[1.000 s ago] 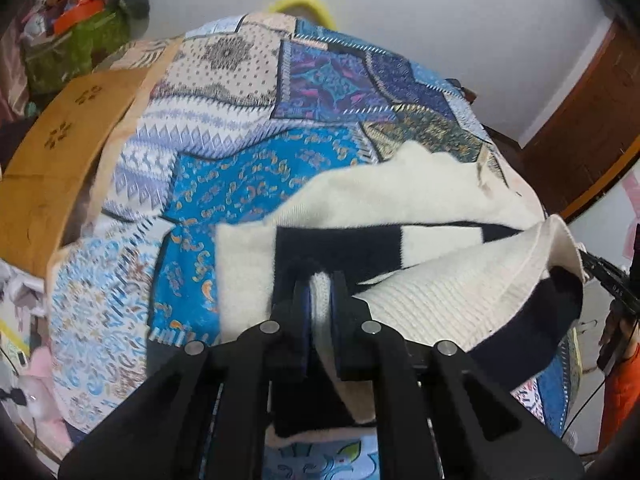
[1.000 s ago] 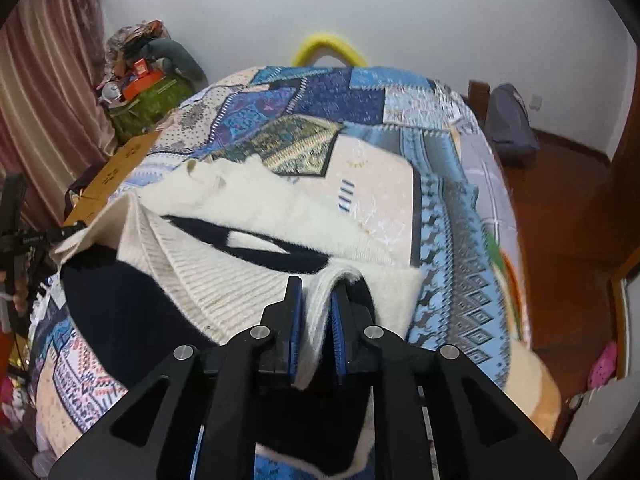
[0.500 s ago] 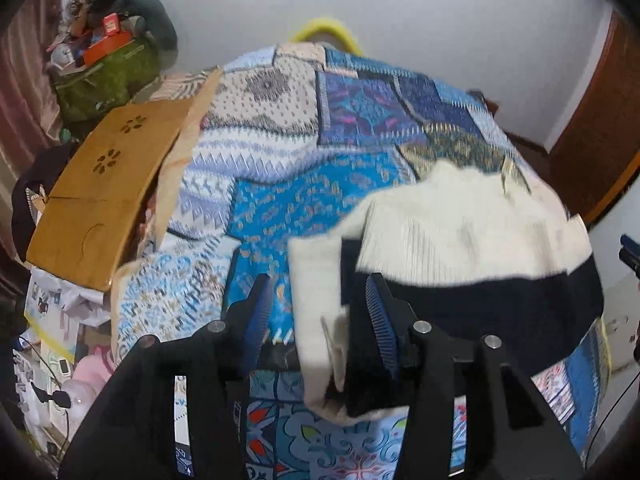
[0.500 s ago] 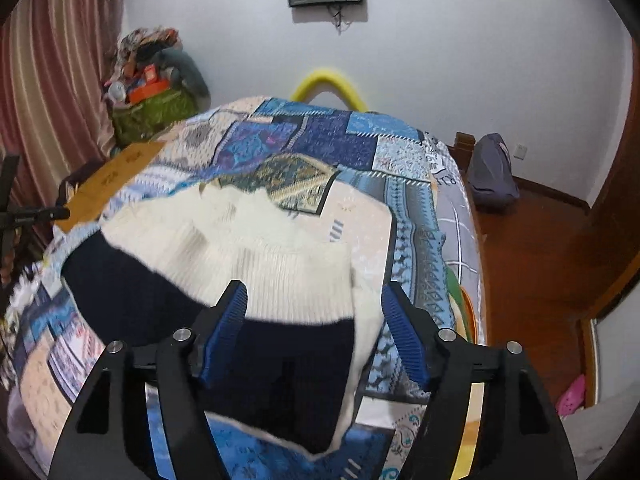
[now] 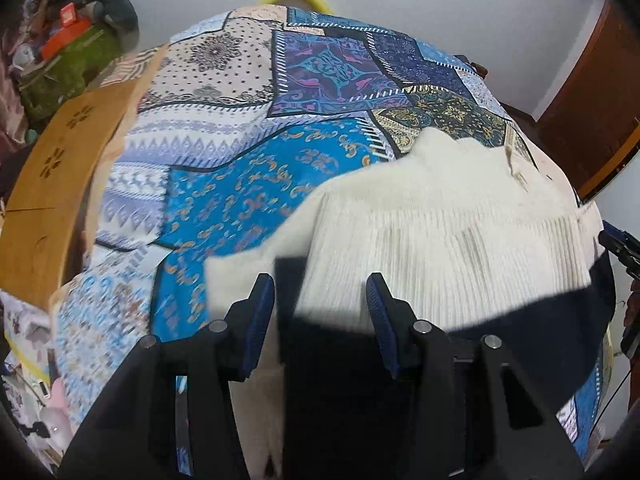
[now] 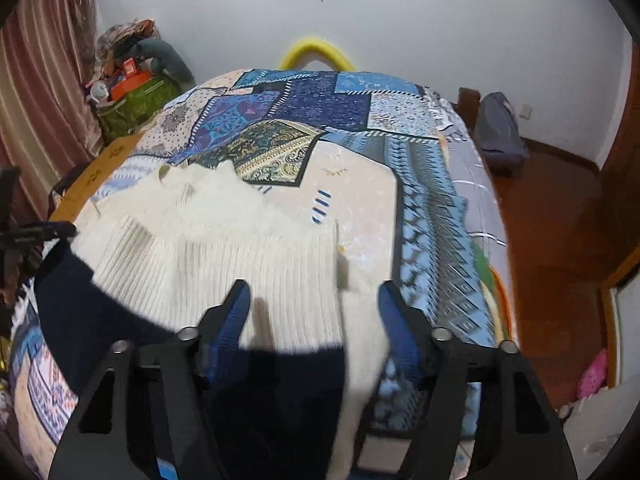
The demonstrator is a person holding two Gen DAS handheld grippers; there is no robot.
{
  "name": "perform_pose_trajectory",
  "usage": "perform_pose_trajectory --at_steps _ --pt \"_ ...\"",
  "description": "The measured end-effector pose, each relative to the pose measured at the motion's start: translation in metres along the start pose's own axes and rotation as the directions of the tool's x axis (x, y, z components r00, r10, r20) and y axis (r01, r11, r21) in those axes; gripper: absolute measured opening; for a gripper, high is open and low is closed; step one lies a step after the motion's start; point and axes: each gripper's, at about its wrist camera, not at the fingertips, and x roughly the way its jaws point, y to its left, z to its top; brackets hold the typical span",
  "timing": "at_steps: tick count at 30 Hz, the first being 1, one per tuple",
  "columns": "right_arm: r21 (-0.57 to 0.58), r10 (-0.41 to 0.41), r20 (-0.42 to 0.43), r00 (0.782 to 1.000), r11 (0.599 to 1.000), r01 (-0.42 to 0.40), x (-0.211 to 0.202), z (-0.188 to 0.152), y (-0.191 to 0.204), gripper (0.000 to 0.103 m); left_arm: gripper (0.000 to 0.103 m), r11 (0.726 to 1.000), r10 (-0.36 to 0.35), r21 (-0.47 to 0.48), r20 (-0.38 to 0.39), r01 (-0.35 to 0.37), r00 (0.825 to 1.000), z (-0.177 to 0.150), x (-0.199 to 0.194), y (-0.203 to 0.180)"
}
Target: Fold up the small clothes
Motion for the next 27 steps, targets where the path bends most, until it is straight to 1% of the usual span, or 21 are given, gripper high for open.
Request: perform_pose_trajectory --at_steps 1,2,3,4,5,7,10,13,14,16,18,20,23,27 --pt "-0.003 0.004 0.000 1.000 1.000 -0.004 0.004 0.002 0.001 0.048 0.045 1.000 -0.004 0.003 -0.001 0.004 1.000 0.002 0.004 -0.001" --pt "-0.008 0.004 -0.002 1.000 1.000 -0.004 0.008 0.003 0.002 0.037 0.034 1.000 -0.003 0.006 0.002 0.003 1.000 0.004 0.007 -0.002" --pt "-0.016 0.003 -0.003 1.000 1.000 -0.003 0.012 0.004 0.004 0.033 0.027 1.000 -0.002 0.011 0.002 0.002 1.000 0.006 0.010 -0.004" --pt "-0.020 0.004 -0.003 1.000 1.000 -0.004 0.013 0.004 0.005 0.025 0.015 1.000 -0.007 0.015 -0.005 0.007 1.000 0.006 0.013 -0.005" --pt "-0.027 0.004 -0.001 1.000 1.000 -0.004 0.014 0.004 0.007 0.016 0.011 1.000 -0.009 0.015 -0.006 0.009 1.000 0.006 0.015 -0.006" --pt "-0.055 -0.017 0.011 1.000 0.998 0.018 0.013 0.004 0.013 0.008 0.010 1.000 0.005 0.015 0.010 -0.005 1.000 0.005 0.013 -0.006" --pt "-0.087 -0.033 0.038 0.999 0.996 0.036 0.003 0.005 0.017 0.007 0.009 0.999 0.032 0.021 0.057 -0.033 0.998 0.001 0.001 -0.006" --pt "-0.089 -0.028 0.074 0.997 0.995 0.034 -0.012 0.011 0.018 0.007 0.008 0.998 0.058 0.009 0.123 -0.059 0.991 -0.001 -0.022 -0.004" --pt "-0.085 -0.022 0.089 0.996 0.996 0.030 -0.018 0.014 0.018 0.007 0.008 0.998 0.064 0.004 0.153 -0.065 0.986 -0.001 -0.034 -0.003" --pt "-0.083 -0.019 0.124 0.992 0.996 0.030 -0.031 0.021 0.019 0.006 0.008 0.998 0.066 0.002 0.189 -0.068 0.980 0.002 -0.049 -0.001" --pt "-0.089 -0.019 0.150 0.988 0.996 0.033 -0.039 0.027 0.021 0.006 0.008 0.996 0.082 0.005 0.231 -0.085 0.970 0.004 -0.066 -0.001" --pt "-0.098 -0.023 0.175 0.984 0.994 0.041 -0.044 0.035 0.025 0.006 0.008 0.995 0.098 -0.002 0.256 -0.101 0.962 0.008 -0.077 0.000" --pt "-0.107 -0.027 0.180 0.983 0.993 0.047 -0.038 0.047 0.029 0.006 0.008 0.995 0.103 -0.019 0.263 -0.102 0.959 0.018 -0.079 0.004" --pt "-0.096 -0.047 0.135 0.990 0.994 0.060 -0.008 0.057 0.030 0.006 0.008 0.991 0.132 -0.019 0.215 -0.130 0.968 0.027 -0.051 0.006"
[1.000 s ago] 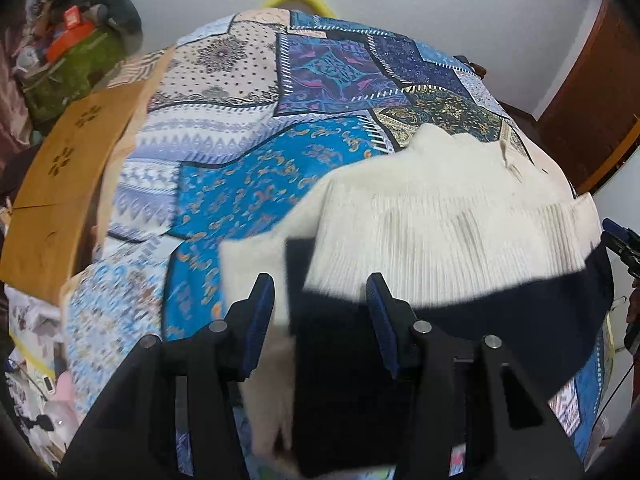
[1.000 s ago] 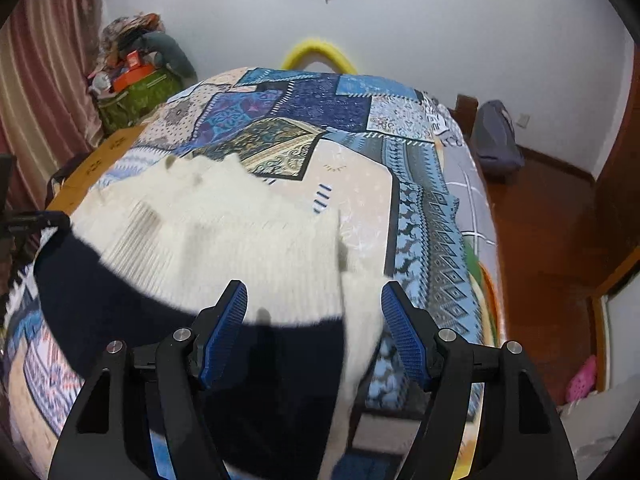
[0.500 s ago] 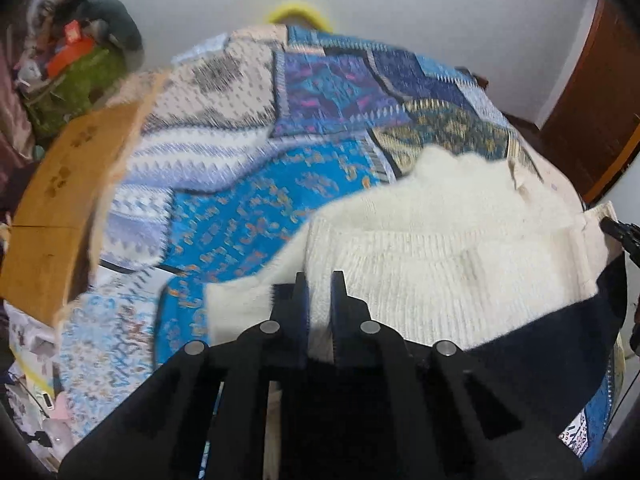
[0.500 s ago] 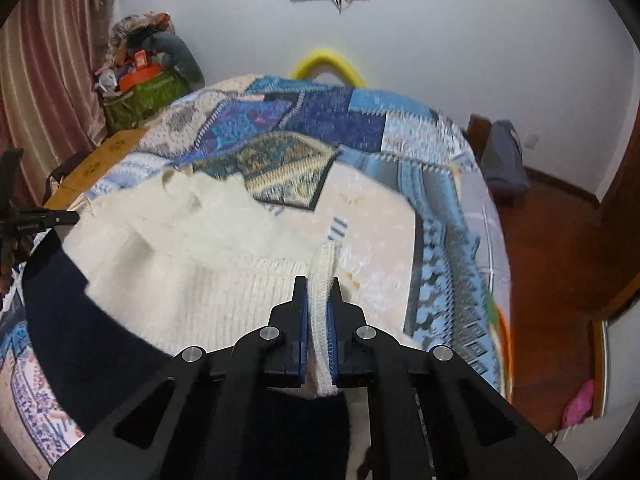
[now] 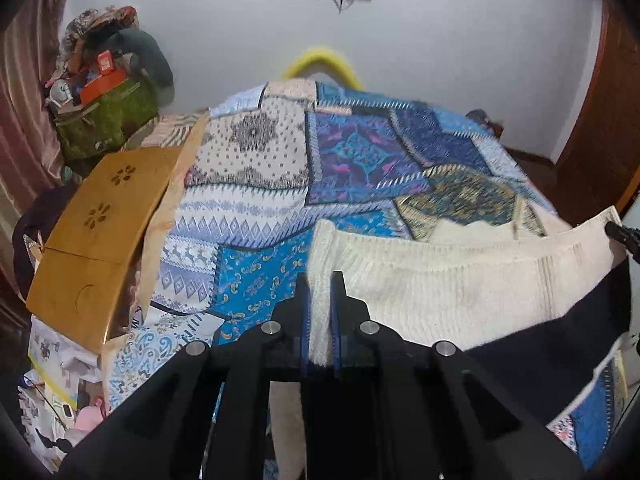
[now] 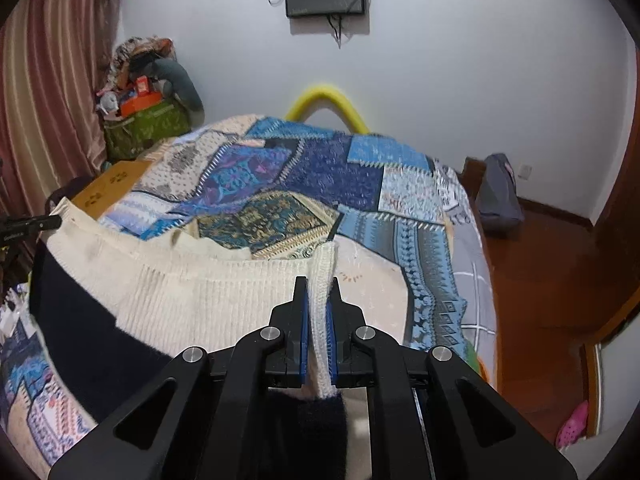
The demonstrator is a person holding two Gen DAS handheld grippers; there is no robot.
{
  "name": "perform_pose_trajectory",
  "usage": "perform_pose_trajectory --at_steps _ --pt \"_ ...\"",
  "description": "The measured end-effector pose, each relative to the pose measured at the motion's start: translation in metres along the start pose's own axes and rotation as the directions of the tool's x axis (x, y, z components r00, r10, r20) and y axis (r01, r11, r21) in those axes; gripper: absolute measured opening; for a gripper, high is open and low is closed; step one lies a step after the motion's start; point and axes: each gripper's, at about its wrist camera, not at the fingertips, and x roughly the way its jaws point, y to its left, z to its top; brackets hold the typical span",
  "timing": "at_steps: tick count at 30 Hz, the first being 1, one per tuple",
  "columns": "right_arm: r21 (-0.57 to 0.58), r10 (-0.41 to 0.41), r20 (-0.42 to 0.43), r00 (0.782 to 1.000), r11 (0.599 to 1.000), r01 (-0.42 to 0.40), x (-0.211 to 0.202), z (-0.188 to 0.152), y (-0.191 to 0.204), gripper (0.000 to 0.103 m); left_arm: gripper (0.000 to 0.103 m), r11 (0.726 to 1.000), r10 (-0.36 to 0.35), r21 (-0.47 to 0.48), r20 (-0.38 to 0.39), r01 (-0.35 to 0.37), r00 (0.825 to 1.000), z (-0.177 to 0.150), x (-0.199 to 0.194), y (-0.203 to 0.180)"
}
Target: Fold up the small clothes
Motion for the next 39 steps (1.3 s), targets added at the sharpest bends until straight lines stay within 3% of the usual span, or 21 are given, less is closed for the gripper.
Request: perform_pose_trajectory --at_steps 5,10,13,15,17,20,25,29,34,39 --pt "0.019 -0.011 -0.080 0.997 1.000 0.012 0.035 -0.008 -0.005 0.006 0.008 1.000 0.022 0.013 -0.077 -0.021 0.997 -0.012 0.046 -0.001" --pt "0.047 0.004 -0.163 0.987 0.999 0.004 0.052 -0.022 -0.015 0.008 0.009 0.999 -0.007 0.032 -0.150 0.011 0.989 -0.026 0.072 -0.001" --pt "0.049 0.025 -0.173 0.985 0.999 -0.016 0.045 -0.025 -0.016 0.009 0.012 0.998 -0.016 0.053 -0.145 0.024 0.989 -0.028 0.064 -0.003" --pt "0.052 0.021 -0.170 0.985 0.999 -0.012 0.035 -0.023 -0.015 0.016 0.019 0.998 -0.028 0.054 -0.148 0.037 0.989 -0.027 0.054 -0.003" --pt "0.042 0.005 -0.149 0.989 0.999 0.001 0.021 -0.019 -0.011 0.033 0.028 0.998 -0.022 0.058 -0.140 0.031 0.990 -0.026 0.041 -0.003" --pt "-0.005 0.003 -0.092 0.996 1.000 -0.003 -0.002 -0.013 0.004 0.044 0.034 0.998 -0.036 0.052 -0.120 0.043 0.992 -0.023 0.021 -0.006" --pt "-0.079 0.084 -0.041 0.996 0.993 -0.087 -0.034 -0.008 0.045 0.048 0.034 0.993 -0.097 0.061 -0.069 0.102 0.993 -0.021 -0.017 -0.026" --pt "-0.113 0.180 -0.041 0.983 0.977 -0.183 -0.037 -0.012 0.082 0.051 0.035 0.983 -0.162 0.082 -0.058 0.167 0.985 -0.024 -0.034 -0.052" --pt "-0.137 0.240 -0.109 0.965 0.958 -0.253 -0.013 -0.031 0.123 0.051 0.042 0.970 -0.205 0.121 -0.076 0.213 0.976 -0.036 -0.031 -0.086" --pt "-0.145 0.234 -0.208 0.950 0.953 -0.267 0.023 -0.053 0.140 0.051 0.042 0.967 -0.183 0.150 -0.141 0.204 0.973 -0.056 -0.003 -0.105"
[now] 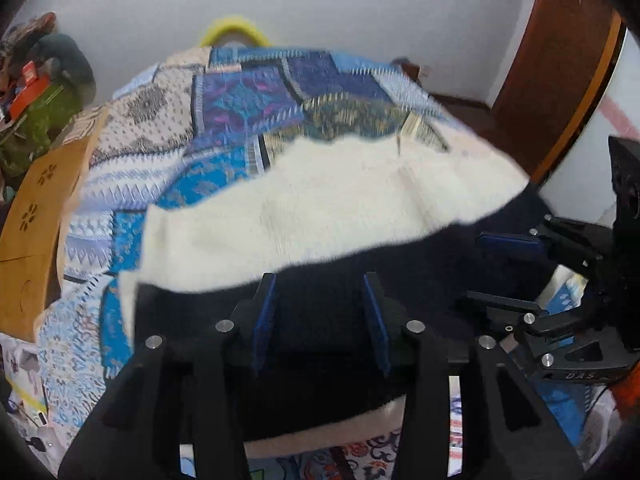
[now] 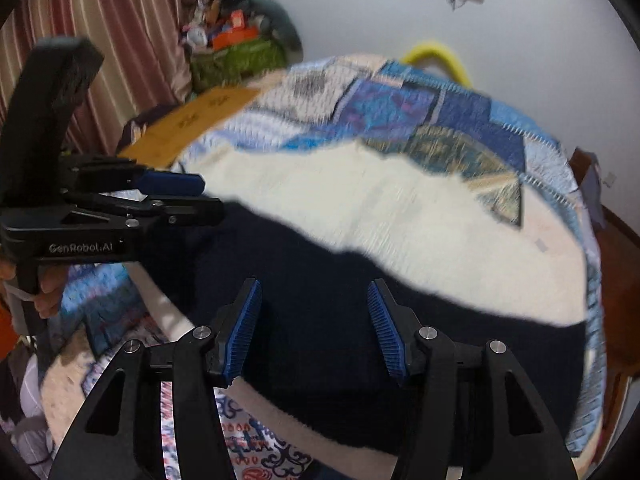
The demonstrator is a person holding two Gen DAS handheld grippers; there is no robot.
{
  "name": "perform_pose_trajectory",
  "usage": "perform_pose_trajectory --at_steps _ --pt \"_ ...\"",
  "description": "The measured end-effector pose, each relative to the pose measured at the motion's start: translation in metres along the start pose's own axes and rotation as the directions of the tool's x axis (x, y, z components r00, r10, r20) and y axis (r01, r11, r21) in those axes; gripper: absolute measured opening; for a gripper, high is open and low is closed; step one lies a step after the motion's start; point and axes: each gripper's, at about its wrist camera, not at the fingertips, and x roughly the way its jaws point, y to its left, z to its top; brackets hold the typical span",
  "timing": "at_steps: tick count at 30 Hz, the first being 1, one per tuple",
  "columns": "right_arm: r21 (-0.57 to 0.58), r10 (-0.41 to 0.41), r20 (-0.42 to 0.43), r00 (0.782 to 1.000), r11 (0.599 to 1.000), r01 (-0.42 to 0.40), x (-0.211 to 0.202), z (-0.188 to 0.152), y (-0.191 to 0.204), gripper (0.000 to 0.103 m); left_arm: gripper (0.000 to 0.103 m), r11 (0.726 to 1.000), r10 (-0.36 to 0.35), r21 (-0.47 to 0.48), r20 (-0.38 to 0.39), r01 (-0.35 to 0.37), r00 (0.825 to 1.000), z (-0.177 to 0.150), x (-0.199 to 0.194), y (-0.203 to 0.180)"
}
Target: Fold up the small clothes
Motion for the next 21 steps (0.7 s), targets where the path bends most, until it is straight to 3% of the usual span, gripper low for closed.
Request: perform_pose_trajectory --at_steps 2,5,11,18,21 --pt "0.002 -0.011 -0.026 1.000 1.000 0.011 0.007 -0.007 -0.004 0.051 0.044 0.999 0.031 0.015 -0.024 -0.031 0.999 -0.007 0.011 0.001" --pt "0.033 -0.013 -0.016 1.000 0.999 0.013 0.000 -0.016 -0.019 0.051 0.056 0.999 0.039 0.006 -0.004 -0.039 0.999 -0.016 0.010 0.013" --pt "0.086 -0.098 -0.022 0.995 0.991 0.099 -0.026 -0.040 -0.052 0.051 0.056 0.996 0.072 -0.050 -0.002 -0.072 0.997 -0.032 -0.003 0.048" --pt "0.171 -0.182 -0.022 0.983 0.968 0.183 -0.065 -0.070 -0.083 0.051 0.056 0.978 0.173 -0.109 -0.030 -0.176 0.984 -0.064 -0.016 0.083" --pt "0.205 -0.198 -0.023 0.980 0.958 0.199 -0.077 -0.080 -0.090 0.051 0.056 0.973 0.171 -0.149 -0.031 -0.174 0.985 -0.078 -0.025 0.094"
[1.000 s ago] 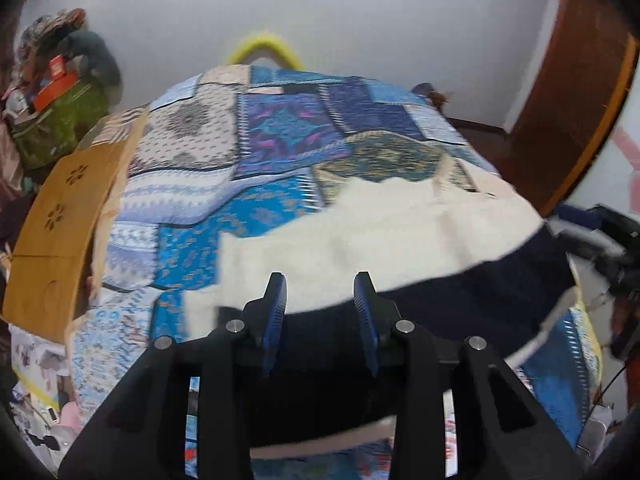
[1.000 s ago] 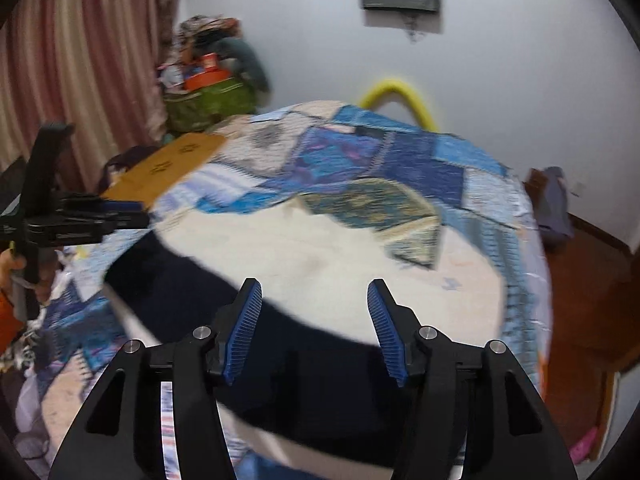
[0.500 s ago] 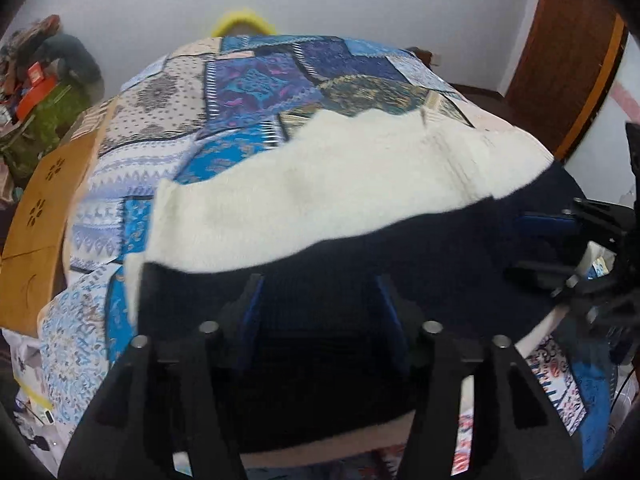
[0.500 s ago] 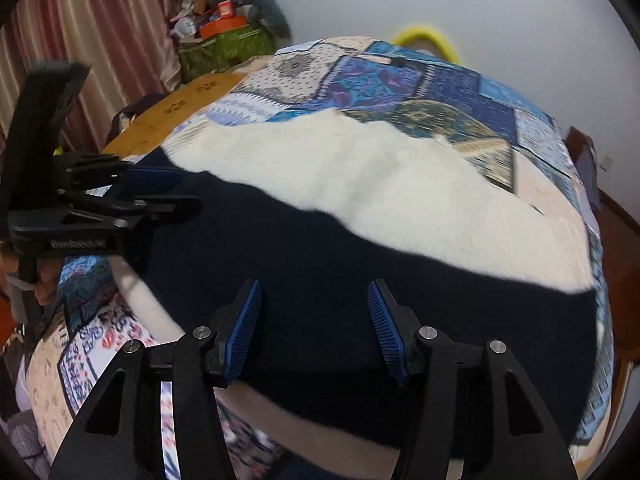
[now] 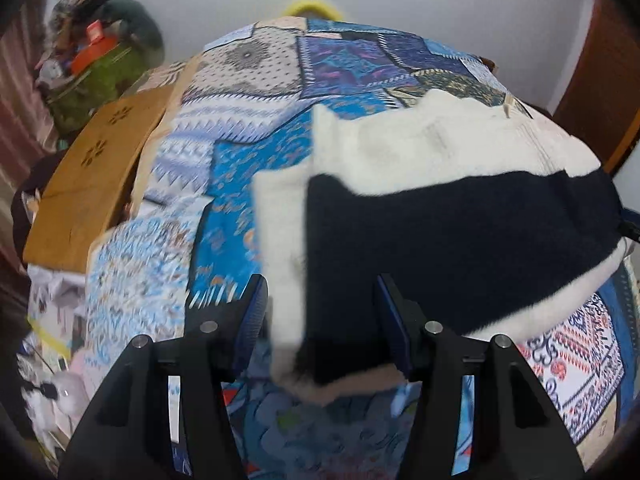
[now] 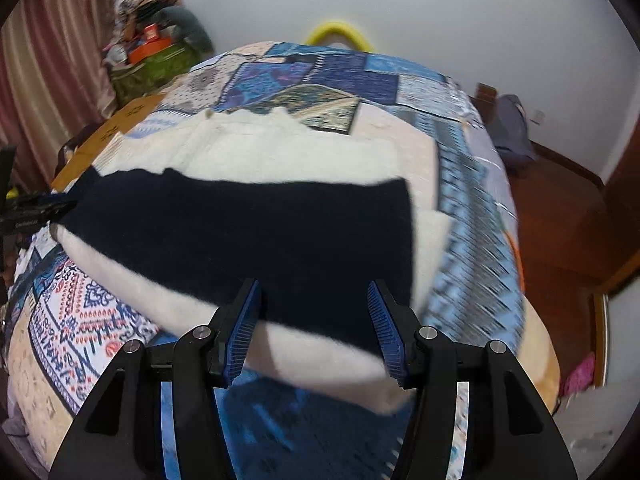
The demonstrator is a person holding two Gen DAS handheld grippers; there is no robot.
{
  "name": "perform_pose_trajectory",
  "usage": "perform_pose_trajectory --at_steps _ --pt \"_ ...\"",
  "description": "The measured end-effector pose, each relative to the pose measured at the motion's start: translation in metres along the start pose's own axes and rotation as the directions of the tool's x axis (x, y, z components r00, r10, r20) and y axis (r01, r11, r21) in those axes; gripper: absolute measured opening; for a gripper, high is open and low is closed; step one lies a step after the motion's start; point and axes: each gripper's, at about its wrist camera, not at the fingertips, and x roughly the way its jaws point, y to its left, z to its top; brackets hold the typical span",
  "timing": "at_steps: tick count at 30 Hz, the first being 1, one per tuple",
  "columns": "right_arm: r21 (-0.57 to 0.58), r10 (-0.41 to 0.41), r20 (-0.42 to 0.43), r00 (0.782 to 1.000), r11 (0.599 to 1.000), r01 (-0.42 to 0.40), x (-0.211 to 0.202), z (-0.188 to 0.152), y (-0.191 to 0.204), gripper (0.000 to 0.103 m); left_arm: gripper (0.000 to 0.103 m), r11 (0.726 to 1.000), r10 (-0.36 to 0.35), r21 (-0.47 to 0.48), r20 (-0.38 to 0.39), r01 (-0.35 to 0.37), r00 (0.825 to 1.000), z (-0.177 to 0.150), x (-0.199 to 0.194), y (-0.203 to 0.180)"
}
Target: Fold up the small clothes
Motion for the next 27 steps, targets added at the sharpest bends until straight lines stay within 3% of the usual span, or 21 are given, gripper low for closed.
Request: perform_pose_trajectory --at_steps 10,14,17,23,26,27 --pt "-0.046 -0.003 0.057 0.998 0.999 0.006 -0.028 0.006 0.017 0.051 0.055 0.992 0.011 -0.126 0.037 -0.006 0.999 -0.013 -0.046 0.023" --pt "-0.093 0.048 0.111 0.993 0.995 -0.038 -0.040 0.019 0.041 0.054 0.056 0.983 -0.040 -0.178 0.060 0.050 0.997 -0.021 -0.062 0.018" --pt "-0.141 0.087 0.131 0.988 0.988 -0.068 -0.037 0.028 0.064 0.059 0.056 0.966 -0.123 -0.226 0.038 0.129 0.992 -0.028 -0.061 0.012" --pt "-0.215 0.123 0.068 0.990 0.971 -0.106 0.004 0.033 0.099 0.059 0.056 0.921 -0.276 -0.294 -0.027 0.257 0.961 -0.040 -0.040 -0.009" --pt "-0.209 0.113 0.015 0.994 0.972 -0.107 0.029 0.031 0.104 0.059 0.056 0.882 -0.345 -0.360 -0.053 0.304 0.937 -0.041 -0.028 -0.016" --pt "-0.207 0.108 0.001 0.994 0.973 -0.106 0.035 0.030 0.105 0.059 0.056 0.857 -0.384 -0.389 -0.048 0.337 0.922 -0.041 -0.023 -0.019"
